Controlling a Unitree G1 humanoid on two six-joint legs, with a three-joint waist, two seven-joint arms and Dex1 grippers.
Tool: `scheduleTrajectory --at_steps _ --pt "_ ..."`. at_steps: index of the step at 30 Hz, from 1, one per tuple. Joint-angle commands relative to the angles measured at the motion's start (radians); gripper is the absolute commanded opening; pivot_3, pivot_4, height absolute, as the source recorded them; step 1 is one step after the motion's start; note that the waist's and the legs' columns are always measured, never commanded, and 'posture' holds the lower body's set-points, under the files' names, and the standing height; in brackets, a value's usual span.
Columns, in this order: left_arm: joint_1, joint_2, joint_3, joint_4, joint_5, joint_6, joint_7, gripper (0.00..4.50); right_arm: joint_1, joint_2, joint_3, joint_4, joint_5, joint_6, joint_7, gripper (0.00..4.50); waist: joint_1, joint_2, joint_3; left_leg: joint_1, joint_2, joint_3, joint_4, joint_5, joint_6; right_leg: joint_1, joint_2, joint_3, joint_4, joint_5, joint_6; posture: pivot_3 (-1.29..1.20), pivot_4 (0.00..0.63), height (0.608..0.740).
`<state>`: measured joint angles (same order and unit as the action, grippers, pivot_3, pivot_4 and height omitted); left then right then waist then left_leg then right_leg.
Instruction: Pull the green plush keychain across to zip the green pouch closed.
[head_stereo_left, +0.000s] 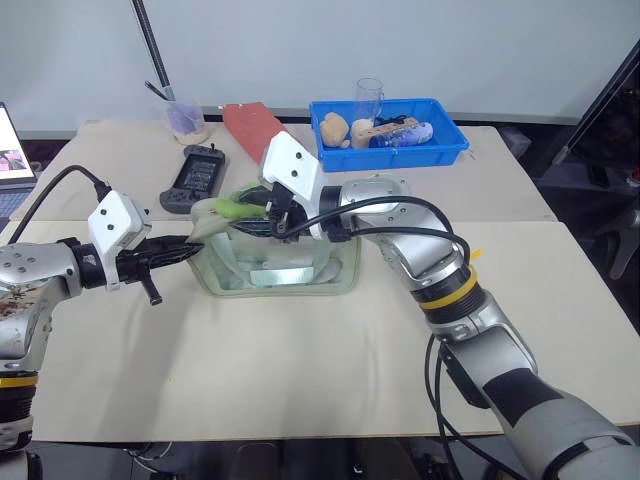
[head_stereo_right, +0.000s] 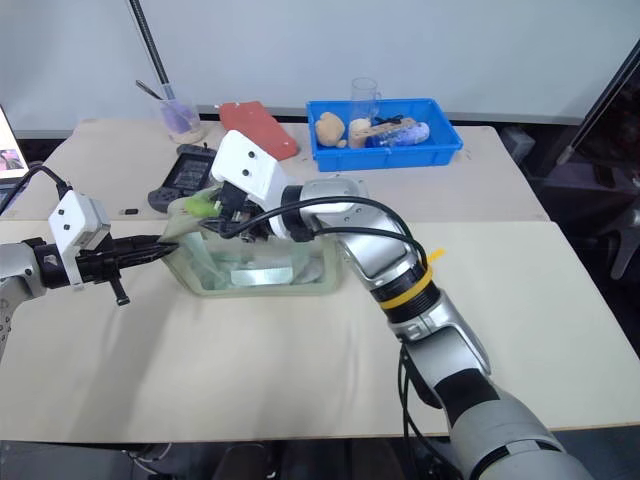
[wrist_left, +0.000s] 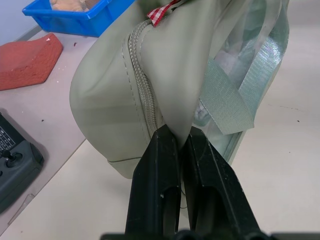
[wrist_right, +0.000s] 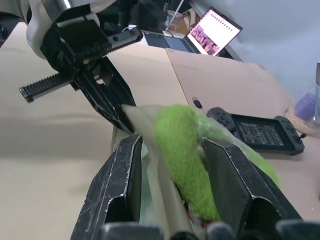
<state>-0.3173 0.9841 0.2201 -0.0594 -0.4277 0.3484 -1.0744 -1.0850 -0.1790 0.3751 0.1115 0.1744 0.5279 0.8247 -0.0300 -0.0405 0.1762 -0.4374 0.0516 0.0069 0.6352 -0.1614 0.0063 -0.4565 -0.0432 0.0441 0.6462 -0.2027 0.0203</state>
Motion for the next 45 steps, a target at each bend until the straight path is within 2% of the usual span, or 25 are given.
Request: scheduleTrajectory --at_steps 1,4,7,11,15,21,28,32,35,37,42,45 --pt "-0.003 0.012 -0.015 0.004 0.017 0.009 -0.012 0.0 -0.032 0.009 -0.031 -0.004 -0.007 -0.028 -0.002 1.92 0.0 0.0 0.0 0.0 0.0 0.0 0.0 0.0 0.0 0.0 0.0 0.0 0.0 0.0 0.0 0.0 0.15 0.74" --pt "-0.006 0.016 -0.015 0.008 0.019 0.008 -0.018 0.0 -0.036 0.016 -0.039 -0.005 0.004 -0.017 0.005 0.88 -0.001 0.0 0.0 0.0 0.0 0.0 0.0 0.0 0.0 0.0 0.0 0.0 0.0 0.0 0.0 0.0 0.15 0.74" --pt "-0.011 0.017 -0.016 0.012 0.023 0.006 -0.021 0.0 -0.033 0.011 -0.042 -0.008 0.005 -0.011 0.012 0.04 -0.001 0.0 0.0 0.0 0.0 0.0 0.0 0.0 0.0 0.0 0.0 0.0 0.0 0.0 0.0 0.0 0.15 0.74" --pt "-0.019 0.013 -0.021 0.011 0.025 0.01 -0.021 0.0 -0.029 0.0 -0.057 0.0 0.008 -0.006 0.014 0.04 -0.001 0.0 0.0 0.0 0.0 0.0 0.0 0.0 0.0 0.0 0.0 0.0 0.0 0.0 0.0 0.0 0.15 0.74" --pt "-0.022 0.016 -0.022 0.016 0.026 0.014 -0.024 0.0 -0.055 -0.038 -0.159 -0.033 0.068 0.068 0.002 0.04 0.002 0.0 0.0 0.0 0.0 0.0 0.0 0.0 0.0 0.0 0.0 0.0 0.0 0.0 0.0 0.0 0.15 0.74" --pt "-0.023 0.021 -0.017 0.043 0.042 -0.004 -0.018 0.0 -0.04 -0.199 -0.237 -0.108 0.068 0.153 -0.007 0.04 0.007 0.0 0.0 0.0 0.0 0.0 0.0 0.0 0.0 0.0 0.0 0.0 0.0 0.0 0.0 0.0 0.15 0.74" --pt "-0.04 0.024 -0.03 0.081 0.057 -0.024 -0.023 0.0 0.099 -0.393 -0.325 -0.203 0.061 0.256 -0.064 0.04 0.012 0.0 0.0 0.0 0.0 0.0 0.0 0.0 0.0 0.0 0.0 0.0 0.0 -0.001 0.0 0.0 0.15 0.74" --pt "-0.07 0.027 -0.045 0.111 0.069 -0.038 -0.037 0.0 0.227 -0.454 -0.381 -0.221 0.038 0.269 -0.144 0.04 0.01 0.0 0.0 0.0 0.0 0.001 0.0 0.0 0.0 0.0 0.0 0.0 0.0 -0.001 0.001 0.0 0.15 0.74" --pt "-0.088 0.025 -0.058 0.127 0.076 -0.046 -0.046 0.0 0.326 -0.433 -0.404 -0.214 0.04 0.245 -0.201 0.04 0.008 0.0 0.0 0.0 0.0 0.001 0.0 0.0 0.0 0.0 0.0 0.001 0.0 -0.002 0.001 0.0 0.15 0.74" --pt "-0.102 0.017 -0.073 0.136 0.083 -0.053 -0.05 0.0 0.427 -0.395 -0.359 -0.213 0.037 0.197 -0.206 0.04 0.011 -0.001 -0.001 0.0 0.0 0.001 0.0 0.0 0.0 0.0 0.0 0.001 0.0 -0.002 0.002 0.0 0.15 0.74" --pt "-0.143 -0.001 -0.106 0.163 0.093 -0.067 -0.055 0.0 0.544 -0.194 -0.309 -0.174 0.06 0.154 -0.287 0.04 0.005 -0.001 -0.002 0.002 0.0 0.001 0.0 0.0 0.0 0.001 0.0 0.002 0.0 -0.003 0.004 0.0 0.15 0.74" --pt "-0.154 -0.008 -0.112 0.171 0.099 -0.073 -0.058 0.0 0.562 -0.134 -0.28 -0.146 0.047 0.134 -0.304 0.04 0.003 -0.001 -0.002 0.003 0.0 0.001 0.0 0.0 0.0 0.001 0.001 0.002 0.001 -0.003 0.004 0.0 0.15 0.74"
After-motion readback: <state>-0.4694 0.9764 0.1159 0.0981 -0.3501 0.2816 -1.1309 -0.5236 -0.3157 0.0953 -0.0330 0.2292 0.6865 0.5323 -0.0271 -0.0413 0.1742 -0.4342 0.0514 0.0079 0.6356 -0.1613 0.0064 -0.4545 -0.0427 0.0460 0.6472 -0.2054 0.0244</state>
